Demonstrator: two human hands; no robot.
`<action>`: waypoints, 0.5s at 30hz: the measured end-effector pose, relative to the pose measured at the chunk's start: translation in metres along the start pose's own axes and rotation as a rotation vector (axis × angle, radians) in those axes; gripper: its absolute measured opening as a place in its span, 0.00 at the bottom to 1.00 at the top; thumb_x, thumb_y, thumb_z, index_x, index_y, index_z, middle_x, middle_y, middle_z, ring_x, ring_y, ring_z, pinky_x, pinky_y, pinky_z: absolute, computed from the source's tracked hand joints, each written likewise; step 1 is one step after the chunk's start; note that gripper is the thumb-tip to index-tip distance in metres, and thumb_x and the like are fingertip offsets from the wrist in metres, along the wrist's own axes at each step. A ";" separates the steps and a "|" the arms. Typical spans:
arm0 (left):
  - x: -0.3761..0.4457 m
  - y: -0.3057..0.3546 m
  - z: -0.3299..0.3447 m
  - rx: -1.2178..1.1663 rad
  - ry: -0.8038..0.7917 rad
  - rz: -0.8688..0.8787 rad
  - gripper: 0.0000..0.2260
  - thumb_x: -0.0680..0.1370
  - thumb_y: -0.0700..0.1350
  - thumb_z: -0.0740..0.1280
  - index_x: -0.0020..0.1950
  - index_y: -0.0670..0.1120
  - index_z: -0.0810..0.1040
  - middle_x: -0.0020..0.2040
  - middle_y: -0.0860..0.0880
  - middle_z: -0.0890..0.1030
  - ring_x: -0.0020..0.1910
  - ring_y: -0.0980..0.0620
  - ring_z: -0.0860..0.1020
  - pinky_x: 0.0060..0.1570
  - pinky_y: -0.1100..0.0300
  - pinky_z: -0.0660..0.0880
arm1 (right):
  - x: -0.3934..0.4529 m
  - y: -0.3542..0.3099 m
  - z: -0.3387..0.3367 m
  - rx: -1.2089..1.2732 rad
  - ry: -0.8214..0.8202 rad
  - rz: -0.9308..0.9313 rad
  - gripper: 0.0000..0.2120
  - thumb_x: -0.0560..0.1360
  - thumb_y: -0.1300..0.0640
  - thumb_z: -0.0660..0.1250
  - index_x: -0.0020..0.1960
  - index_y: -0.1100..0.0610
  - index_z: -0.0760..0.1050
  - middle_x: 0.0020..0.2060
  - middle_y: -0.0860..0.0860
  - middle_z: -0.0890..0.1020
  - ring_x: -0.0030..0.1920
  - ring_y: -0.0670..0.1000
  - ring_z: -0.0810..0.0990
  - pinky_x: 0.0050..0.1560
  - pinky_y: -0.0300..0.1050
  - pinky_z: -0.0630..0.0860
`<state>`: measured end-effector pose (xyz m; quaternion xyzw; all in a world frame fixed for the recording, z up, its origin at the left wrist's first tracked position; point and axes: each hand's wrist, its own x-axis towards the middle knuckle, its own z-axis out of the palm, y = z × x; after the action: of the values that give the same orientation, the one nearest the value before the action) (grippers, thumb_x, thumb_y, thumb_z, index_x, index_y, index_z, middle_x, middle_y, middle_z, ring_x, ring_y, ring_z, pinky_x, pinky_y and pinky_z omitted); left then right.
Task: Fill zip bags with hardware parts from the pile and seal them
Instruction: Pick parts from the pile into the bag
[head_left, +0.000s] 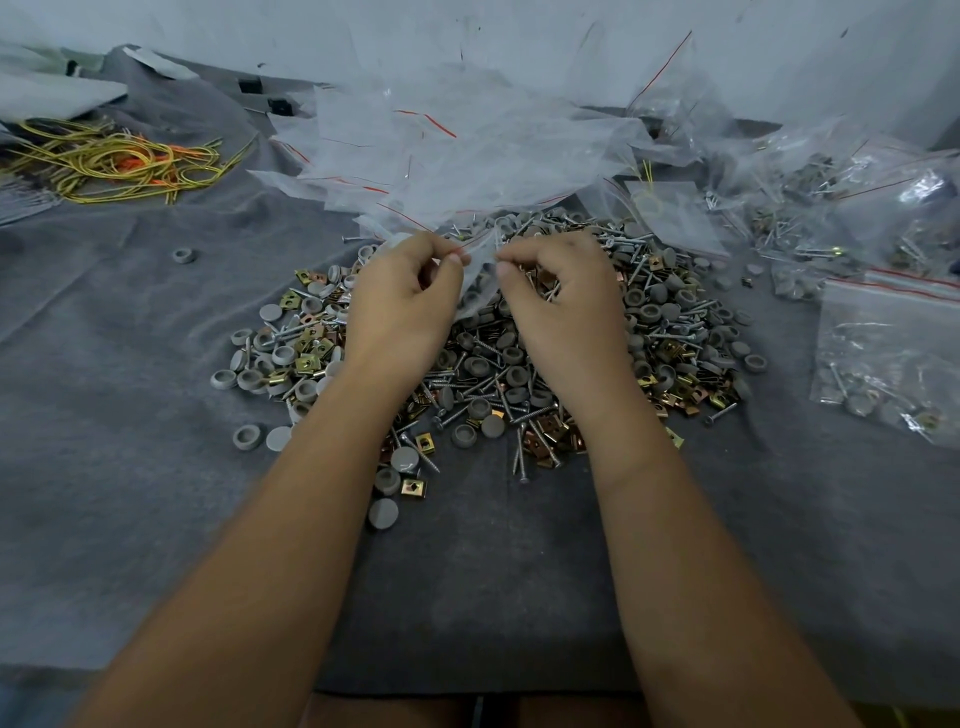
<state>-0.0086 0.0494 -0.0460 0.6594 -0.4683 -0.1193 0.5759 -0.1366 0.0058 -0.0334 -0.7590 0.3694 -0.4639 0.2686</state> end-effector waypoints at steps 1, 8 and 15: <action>0.000 0.000 0.000 0.000 -0.001 0.003 0.08 0.80 0.43 0.62 0.46 0.51 0.79 0.27 0.55 0.69 0.24 0.59 0.63 0.27 0.60 0.60 | 0.000 0.001 0.000 -0.030 -0.020 0.009 0.06 0.76 0.56 0.68 0.51 0.50 0.82 0.52 0.49 0.76 0.57 0.51 0.74 0.62 0.47 0.70; -0.004 0.007 -0.002 -0.053 -0.038 0.049 0.08 0.80 0.41 0.63 0.47 0.49 0.81 0.28 0.48 0.69 0.25 0.59 0.63 0.26 0.63 0.61 | -0.001 0.004 0.003 -0.223 -0.026 -0.068 0.07 0.75 0.53 0.69 0.53 0.48 0.83 0.47 0.50 0.79 0.53 0.52 0.75 0.57 0.53 0.71; -0.005 0.008 -0.003 -0.046 -0.012 0.112 0.08 0.80 0.41 0.64 0.47 0.51 0.81 0.29 0.48 0.73 0.25 0.60 0.66 0.27 0.66 0.62 | 0.001 0.005 0.005 -0.276 -0.080 -0.135 0.08 0.76 0.53 0.68 0.52 0.51 0.83 0.44 0.49 0.82 0.48 0.53 0.78 0.52 0.54 0.73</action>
<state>-0.0134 0.0559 -0.0400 0.6180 -0.5049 -0.1016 0.5940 -0.1337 0.0026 -0.0384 -0.8297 0.3670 -0.3951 0.1444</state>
